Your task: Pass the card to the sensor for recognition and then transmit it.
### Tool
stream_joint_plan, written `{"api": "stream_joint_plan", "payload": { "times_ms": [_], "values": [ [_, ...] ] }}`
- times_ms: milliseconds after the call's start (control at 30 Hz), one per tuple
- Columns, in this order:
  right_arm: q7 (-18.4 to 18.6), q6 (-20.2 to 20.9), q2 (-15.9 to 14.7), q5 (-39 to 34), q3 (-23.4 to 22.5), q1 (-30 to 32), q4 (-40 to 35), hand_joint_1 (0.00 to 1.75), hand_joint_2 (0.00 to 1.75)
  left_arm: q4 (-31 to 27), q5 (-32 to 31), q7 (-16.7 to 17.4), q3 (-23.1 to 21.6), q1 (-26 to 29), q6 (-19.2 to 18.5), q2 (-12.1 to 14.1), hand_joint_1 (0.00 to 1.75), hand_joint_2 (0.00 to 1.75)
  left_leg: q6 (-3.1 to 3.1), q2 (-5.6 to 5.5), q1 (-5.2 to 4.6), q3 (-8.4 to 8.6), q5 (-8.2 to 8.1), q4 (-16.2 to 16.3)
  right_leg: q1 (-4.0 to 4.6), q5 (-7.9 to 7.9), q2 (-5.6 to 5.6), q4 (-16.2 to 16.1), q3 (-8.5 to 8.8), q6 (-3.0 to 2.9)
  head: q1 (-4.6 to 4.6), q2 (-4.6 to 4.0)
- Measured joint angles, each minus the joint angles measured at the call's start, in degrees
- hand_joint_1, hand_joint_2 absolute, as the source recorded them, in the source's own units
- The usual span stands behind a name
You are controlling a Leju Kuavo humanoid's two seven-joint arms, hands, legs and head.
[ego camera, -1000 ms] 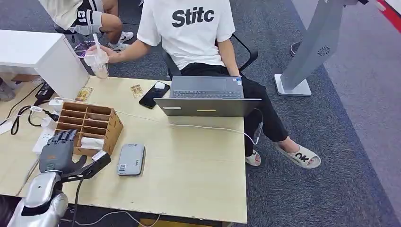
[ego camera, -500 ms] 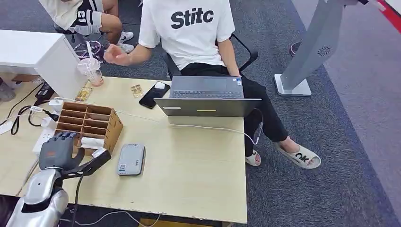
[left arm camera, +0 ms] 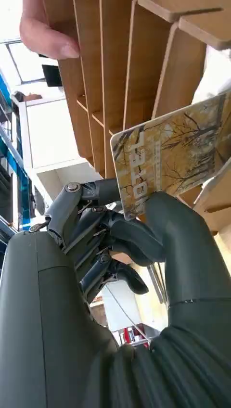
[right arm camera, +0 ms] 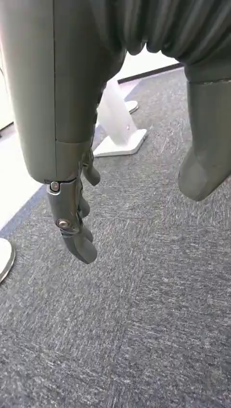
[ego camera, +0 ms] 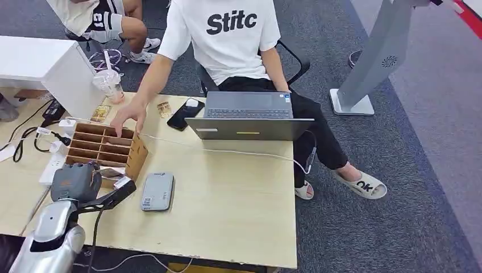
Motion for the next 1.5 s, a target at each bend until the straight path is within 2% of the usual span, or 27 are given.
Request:
{"api": "stream_joint_plan", "payload": {
  "times_ms": [67, 133, 167, 200, 500, 833, 1133, 1233, 1333, 1500],
  "values": [
    [0.11, 0.02, 0.0, 0.0, 0.0, 0.0, 0.0, 0.0, 1.75, 0.37, 0.0, 0.0, 0.0, -0.03, 0.09, -0.04, 1.52, 1.75, 0.0, 0.0, 0.0, 0.0, 0.0, 0.0, 0.0, 0.0, 0.0, 0.0, 0.0, 0.0, 0.0, 0.0],
    [0.13, 0.11, 0.0, 0.02, 0.0, -0.01, 0.0, 0.0, 1.75, 0.74, -0.17, 0.0, 0.0, -0.14, 0.39, -0.09, 1.64, 1.75, 0.0, -0.01, 0.0, 0.0, 0.0, 0.0, 0.0, 0.0, -0.01, 0.0, 0.01, 0.0, 0.0, 0.0],
    [0.15, 0.24, 0.0, 0.02, 0.0, -0.01, 0.0, 0.0, 1.75, 0.92, -0.33, 0.0, 0.0, -0.18, 0.7, -0.09, 1.64, 1.75, 0.0, -0.01, 0.0, 0.01, 0.0, 0.0, 0.0, 0.0, -0.01, 0.0, 0.01, 0.0, 0.0, 0.0],
    [0.15, 0.33, 0.0, 0.04, -0.02, 0.0, 0.0, 0.0, 1.75, 1.18, -0.37, -0.02, 0.0, -0.24, 1.05, -0.11, 1.75, 1.75, 0.0, -0.01, 0.0, 0.01, 0.0, 0.0, 0.0, 0.0, -0.01, 0.0, 0.01, 0.0, 0.0, 0.0],
    [-0.09, 0.5, 0.0, 0.39, -0.13, 0.0, 0.0, 0.0, 1.75, 1.33, 1.36, -1.14, 0.07, -0.73, 3.85, -0.26, 1.75, 1.75, 0.0, 0.0, 0.0, 0.0, 0.0, 0.0, 0.0, 0.0, 0.0, 0.0, 0.0, 0.0, 0.0, 0.0],
    [-0.24, 0.0, 0.0, 1.05, -1.07, 0.0, 0.0, 0.0, 1.75, -6.15, 6.71, -3.45, 2.45, -1.22, 4.96, -0.39, 1.75, 1.75, 0.0, 0.0, 0.0, 0.0, 0.0, 0.0, 0.0, 0.0, 0.0, 0.01, 0.0, 0.0, 0.0, 0.0],
    [-0.31, -0.04, 0.0, 1.14, -1.57, 0.0, 0.0, 0.0, 1.75, -10.91, 7.93, -4.13, 4.24, -1.79, 4.9, 0.53, 1.75, 1.75, 0.0, 0.0, 0.0, 0.0, 0.0, 0.0, 0.0, 0.0, 0.0, 0.01, 0.01, 0.0, -0.02, 0.0],
    [-0.37, -0.09, 0.0, 1.22, -1.62, -0.01, 0.0, 0.0, 1.75, -11.1, 7.58, -3.41, 4.9, -2.71, 4.92, 1.16, 1.75, 1.75, 0.0, -0.01, 0.0, 0.0, 0.0, 0.0, 0.0, 0.0, 0.0, 0.01, 0.01, 0.0, -0.02, 0.0],
    [-0.37, -0.18, 0.0, 1.49, -1.62, -0.01, 0.0, 0.0, 1.75, -11.02, 4.59, -0.76, 5.84, -3.92, 5.49, 2.17, 1.75, 1.75, 0.0, 0.01, 0.01, 0.0, 0.0, 0.0, 0.01, 0.01, 0.01, 0.02, 0.0, -0.01, -0.02, 0.0],
    [-0.37, -0.17, 0.0, 1.95, -1.62, -0.15, 0.0, 0.0, 1.75, -7.73, 1.61, 0.68, 7.24, -6.9, 6.6, 3.87, 1.75, 1.75, -0.01, 0.0, 0.01, 0.01, 0.01, 0.0, 0.01, 0.01, 0.0, 0.02, 0.0, -0.02, 0.0, 0.0]
  ]
}}
